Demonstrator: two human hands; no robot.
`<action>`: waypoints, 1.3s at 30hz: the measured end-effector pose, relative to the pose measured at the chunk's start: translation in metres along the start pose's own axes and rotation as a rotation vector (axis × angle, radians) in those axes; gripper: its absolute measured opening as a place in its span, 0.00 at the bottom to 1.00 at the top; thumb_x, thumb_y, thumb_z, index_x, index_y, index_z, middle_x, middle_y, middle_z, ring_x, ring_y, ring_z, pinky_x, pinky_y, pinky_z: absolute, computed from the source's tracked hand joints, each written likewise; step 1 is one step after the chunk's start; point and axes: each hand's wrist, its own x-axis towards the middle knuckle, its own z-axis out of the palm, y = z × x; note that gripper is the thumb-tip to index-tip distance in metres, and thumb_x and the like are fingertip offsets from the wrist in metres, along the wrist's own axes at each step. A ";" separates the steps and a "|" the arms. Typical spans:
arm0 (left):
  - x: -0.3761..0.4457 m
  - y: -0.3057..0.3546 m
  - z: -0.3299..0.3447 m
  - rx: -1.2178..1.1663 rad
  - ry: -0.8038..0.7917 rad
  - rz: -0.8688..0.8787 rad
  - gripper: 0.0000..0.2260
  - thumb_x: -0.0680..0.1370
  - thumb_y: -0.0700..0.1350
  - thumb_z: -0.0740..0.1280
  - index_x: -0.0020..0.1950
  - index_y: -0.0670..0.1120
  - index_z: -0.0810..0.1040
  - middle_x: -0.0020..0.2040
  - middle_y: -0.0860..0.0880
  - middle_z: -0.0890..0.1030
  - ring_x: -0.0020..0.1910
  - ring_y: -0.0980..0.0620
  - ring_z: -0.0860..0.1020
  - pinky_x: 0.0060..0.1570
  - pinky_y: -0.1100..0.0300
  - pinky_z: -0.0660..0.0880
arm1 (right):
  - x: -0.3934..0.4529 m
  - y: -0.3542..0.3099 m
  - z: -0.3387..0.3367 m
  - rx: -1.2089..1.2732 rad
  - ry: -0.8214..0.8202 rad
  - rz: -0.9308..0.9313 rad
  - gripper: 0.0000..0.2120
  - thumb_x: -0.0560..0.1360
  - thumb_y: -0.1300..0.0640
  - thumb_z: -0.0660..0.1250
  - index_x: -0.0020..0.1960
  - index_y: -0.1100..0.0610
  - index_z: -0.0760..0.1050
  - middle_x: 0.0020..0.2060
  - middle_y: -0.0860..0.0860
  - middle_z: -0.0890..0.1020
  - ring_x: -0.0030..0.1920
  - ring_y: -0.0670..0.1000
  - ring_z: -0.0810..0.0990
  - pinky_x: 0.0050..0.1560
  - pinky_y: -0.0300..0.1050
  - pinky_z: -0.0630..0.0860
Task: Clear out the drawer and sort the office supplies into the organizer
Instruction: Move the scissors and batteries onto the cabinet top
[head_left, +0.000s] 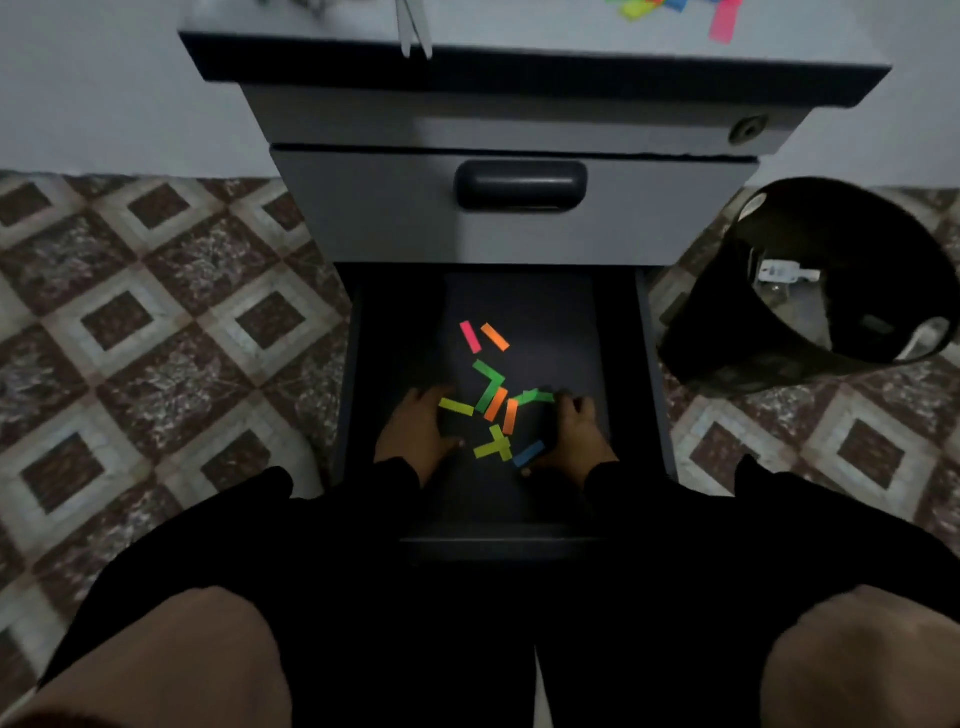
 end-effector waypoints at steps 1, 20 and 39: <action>0.003 -0.001 0.002 0.017 -0.023 -0.022 0.35 0.69 0.41 0.75 0.73 0.49 0.65 0.68 0.42 0.67 0.66 0.42 0.69 0.65 0.50 0.68 | 0.003 0.000 0.004 -0.001 0.012 0.014 0.54 0.59 0.59 0.80 0.75 0.58 0.51 0.73 0.58 0.52 0.70 0.61 0.64 0.69 0.53 0.66; 0.038 0.006 0.020 0.084 -0.022 0.046 0.32 0.71 0.40 0.72 0.72 0.46 0.64 0.68 0.44 0.68 0.67 0.44 0.66 0.66 0.53 0.65 | 0.040 -0.022 0.017 0.164 0.102 -0.163 0.36 0.68 0.66 0.72 0.72 0.57 0.61 0.68 0.55 0.63 0.65 0.53 0.68 0.61 0.34 0.65; 0.059 -0.007 -0.005 -0.001 0.023 -0.036 0.27 0.74 0.38 0.68 0.72 0.47 0.67 0.69 0.40 0.66 0.67 0.40 0.67 0.67 0.54 0.65 | 0.090 -0.044 -0.007 -0.551 -0.055 -0.640 0.29 0.78 0.49 0.61 0.75 0.51 0.55 0.76 0.49 0.54 0.76 0.53 0.51 0.73 0.45 0.50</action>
